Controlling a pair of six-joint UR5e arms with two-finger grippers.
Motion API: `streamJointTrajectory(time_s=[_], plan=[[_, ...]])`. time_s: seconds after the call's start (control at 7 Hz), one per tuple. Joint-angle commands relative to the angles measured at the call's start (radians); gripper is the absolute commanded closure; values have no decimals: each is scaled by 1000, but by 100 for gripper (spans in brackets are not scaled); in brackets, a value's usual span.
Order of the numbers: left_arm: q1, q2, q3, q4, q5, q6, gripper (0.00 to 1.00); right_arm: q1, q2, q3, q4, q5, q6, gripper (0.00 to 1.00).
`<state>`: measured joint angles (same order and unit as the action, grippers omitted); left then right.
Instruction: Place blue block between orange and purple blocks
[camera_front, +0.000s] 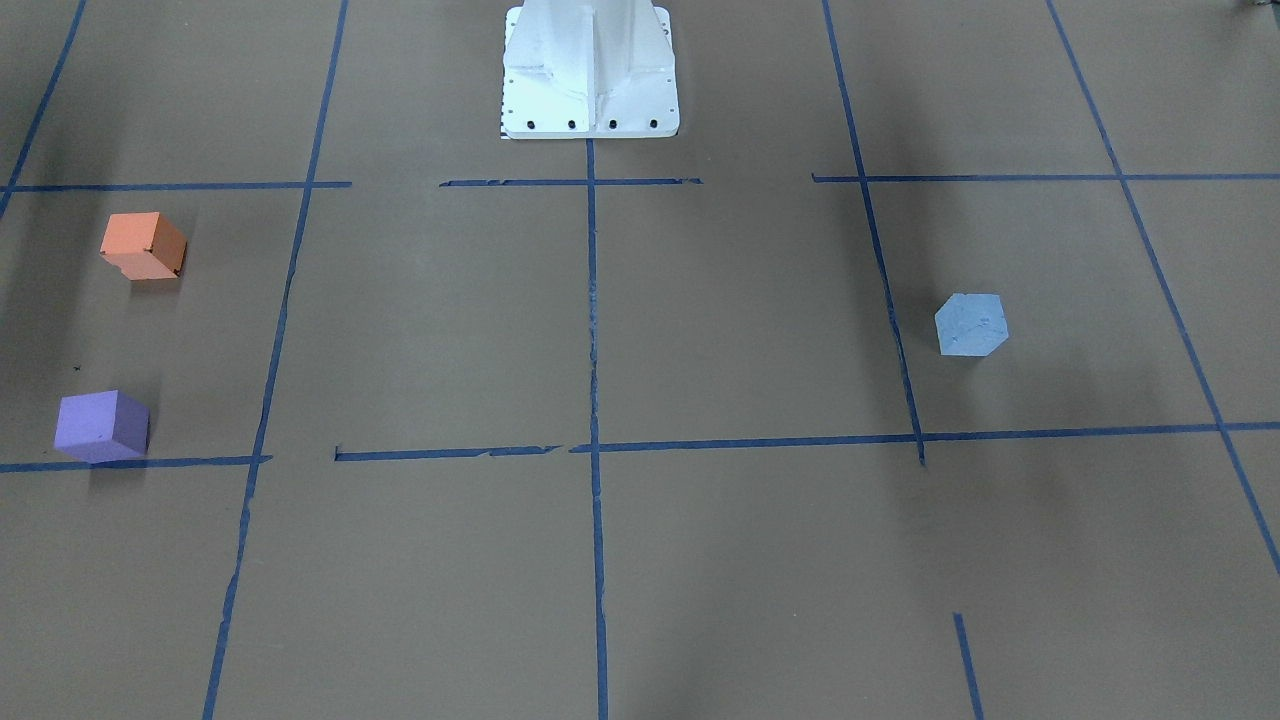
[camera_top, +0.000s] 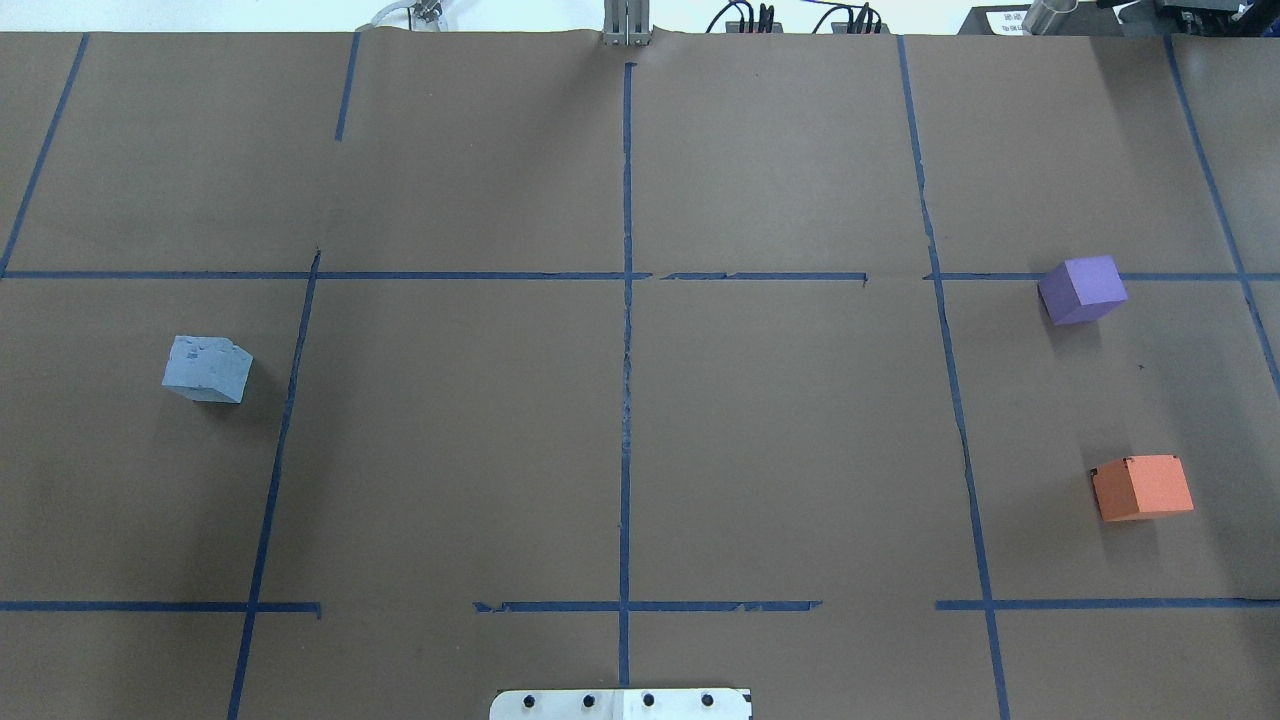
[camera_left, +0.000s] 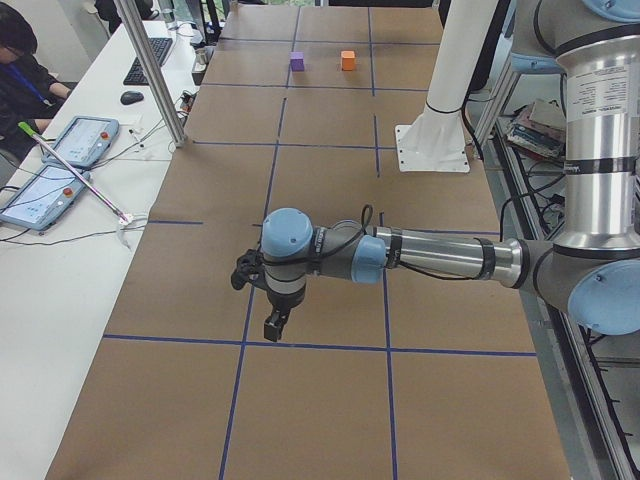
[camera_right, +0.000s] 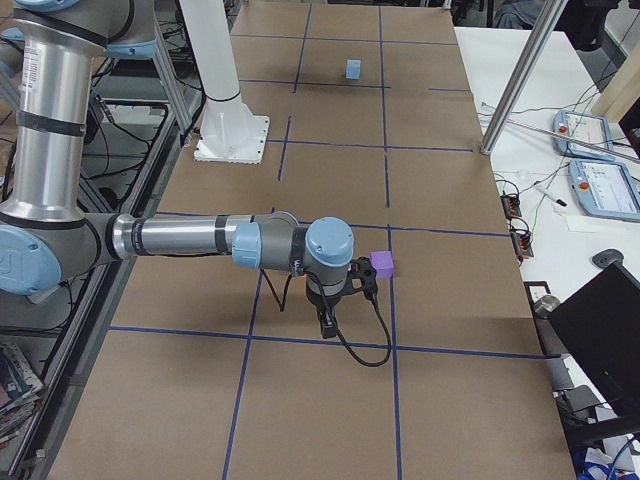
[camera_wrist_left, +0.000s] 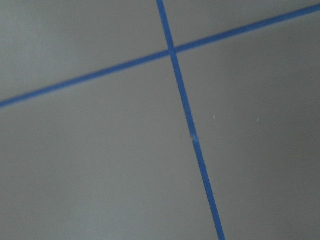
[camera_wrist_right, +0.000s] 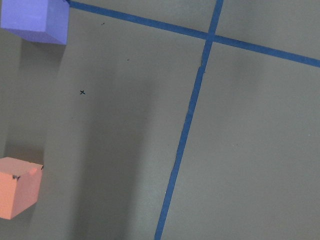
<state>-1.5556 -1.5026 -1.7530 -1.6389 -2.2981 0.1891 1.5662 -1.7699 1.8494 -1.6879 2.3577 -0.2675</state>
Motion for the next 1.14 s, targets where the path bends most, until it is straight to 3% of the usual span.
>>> streamJointTrajectory(time_s=[0.0, 0.29, 0.57, 0.86, 1.0], plan=[[116, -68, 23, -101, -4, -256, 0, 0, 0, 5, 1, 0, 5, 0], [376, -76, 23, -260, 5, -588, 0, 0, 0, 5, 1, 0, 4, 0], [536, -143, 32, -323, 11, -855, 0, 0, -2, 5, 1, 0, 4, 0], [659, -174, 36, -326, 132, -974, 0, 0, -5, 5, 1, 0, 4, 0], [669, -183, 43, -326, 132, -984, 0, 0, -6, 5, 1, 0, 4, 0]])
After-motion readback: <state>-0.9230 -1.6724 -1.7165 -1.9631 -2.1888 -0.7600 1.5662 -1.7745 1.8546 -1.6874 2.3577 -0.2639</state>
